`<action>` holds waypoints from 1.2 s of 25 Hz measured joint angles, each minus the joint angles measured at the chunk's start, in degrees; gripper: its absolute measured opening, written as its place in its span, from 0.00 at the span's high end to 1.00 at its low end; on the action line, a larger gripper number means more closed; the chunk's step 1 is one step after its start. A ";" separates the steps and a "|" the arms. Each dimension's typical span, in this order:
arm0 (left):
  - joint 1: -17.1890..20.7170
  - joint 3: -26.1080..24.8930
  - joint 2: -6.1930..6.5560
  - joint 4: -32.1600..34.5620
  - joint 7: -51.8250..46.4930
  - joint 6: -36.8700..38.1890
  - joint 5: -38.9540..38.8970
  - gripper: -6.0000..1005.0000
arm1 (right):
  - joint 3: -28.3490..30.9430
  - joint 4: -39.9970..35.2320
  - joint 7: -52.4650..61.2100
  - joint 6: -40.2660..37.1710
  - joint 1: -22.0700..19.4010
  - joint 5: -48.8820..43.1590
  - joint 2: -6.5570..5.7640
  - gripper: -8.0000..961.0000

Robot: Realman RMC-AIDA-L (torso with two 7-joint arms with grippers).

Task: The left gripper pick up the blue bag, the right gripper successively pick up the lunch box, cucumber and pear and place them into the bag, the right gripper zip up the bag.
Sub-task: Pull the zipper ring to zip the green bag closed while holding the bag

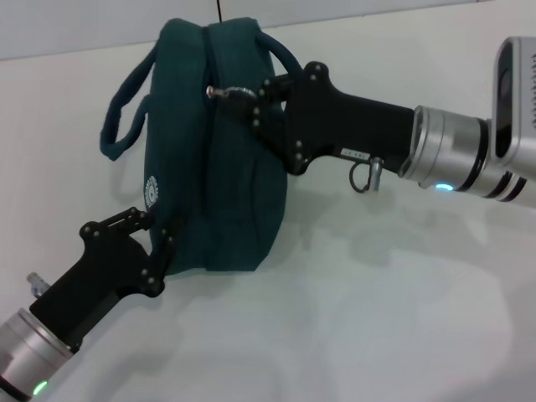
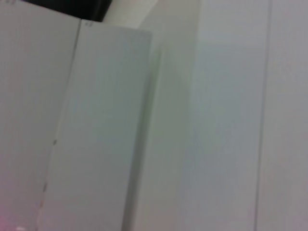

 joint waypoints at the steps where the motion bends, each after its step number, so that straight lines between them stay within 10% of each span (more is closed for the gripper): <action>1: 0.00 -0.10 0.03 -0.21 0.00 -0.21 0.01 0.79 | -0.02 0.19 -0.16 0.00 -0.02 0.78 0.00 0.98; 22: -0.11 -0.30 0.12 -3.13 -3.87 4.45 -5.39 0.93 | -10.91 2.09 -0.23 3.51 -0.47 16.00 0.00 0.98; 30: 0.40 -0.31 0.10 -3.04 -4.02 7.47 -5.79 0.81 | -11.44 2.06 -0.60 4.46 -0.25 15.98 0.00 0.98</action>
